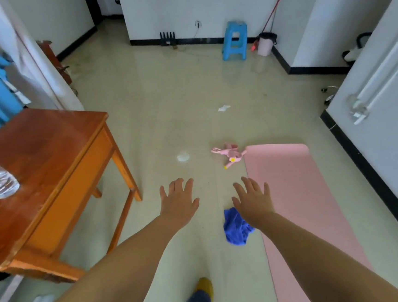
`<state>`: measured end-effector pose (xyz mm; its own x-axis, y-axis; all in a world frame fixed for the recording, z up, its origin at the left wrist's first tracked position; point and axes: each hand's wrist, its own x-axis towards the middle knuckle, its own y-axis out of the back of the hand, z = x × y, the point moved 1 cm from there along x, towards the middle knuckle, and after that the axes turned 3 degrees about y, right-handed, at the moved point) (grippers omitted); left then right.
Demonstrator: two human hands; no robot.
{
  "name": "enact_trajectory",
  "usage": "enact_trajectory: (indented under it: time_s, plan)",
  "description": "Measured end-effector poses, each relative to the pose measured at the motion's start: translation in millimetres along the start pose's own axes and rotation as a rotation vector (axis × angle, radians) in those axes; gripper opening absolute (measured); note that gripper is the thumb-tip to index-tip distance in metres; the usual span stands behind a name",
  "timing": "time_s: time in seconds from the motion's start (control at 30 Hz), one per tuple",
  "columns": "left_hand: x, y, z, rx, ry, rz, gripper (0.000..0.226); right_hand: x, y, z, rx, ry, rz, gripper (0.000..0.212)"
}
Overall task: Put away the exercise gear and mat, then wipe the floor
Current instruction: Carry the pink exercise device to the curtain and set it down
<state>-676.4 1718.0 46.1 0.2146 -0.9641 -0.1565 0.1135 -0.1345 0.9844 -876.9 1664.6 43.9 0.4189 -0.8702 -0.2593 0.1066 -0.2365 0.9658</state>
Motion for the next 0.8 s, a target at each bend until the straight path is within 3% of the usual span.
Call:
enact_trajectory:
  time_s: [0.3,0.47,0.8]
  plan:
    - [213,43,-34,-0.002,0.045,-0.019,0.058,197,61,24,0.04,-0.024,0.013,0.051]
    - [335,45,-27,0.013,-0.117,0.009,0.057,301,64,60,0.058,-0.147,-0.021,0.053]
    - [584,58,-15,0.171,-0.335,-0.117,0.057,460,75,112,0.299,-0.469,-0.121,0.052]
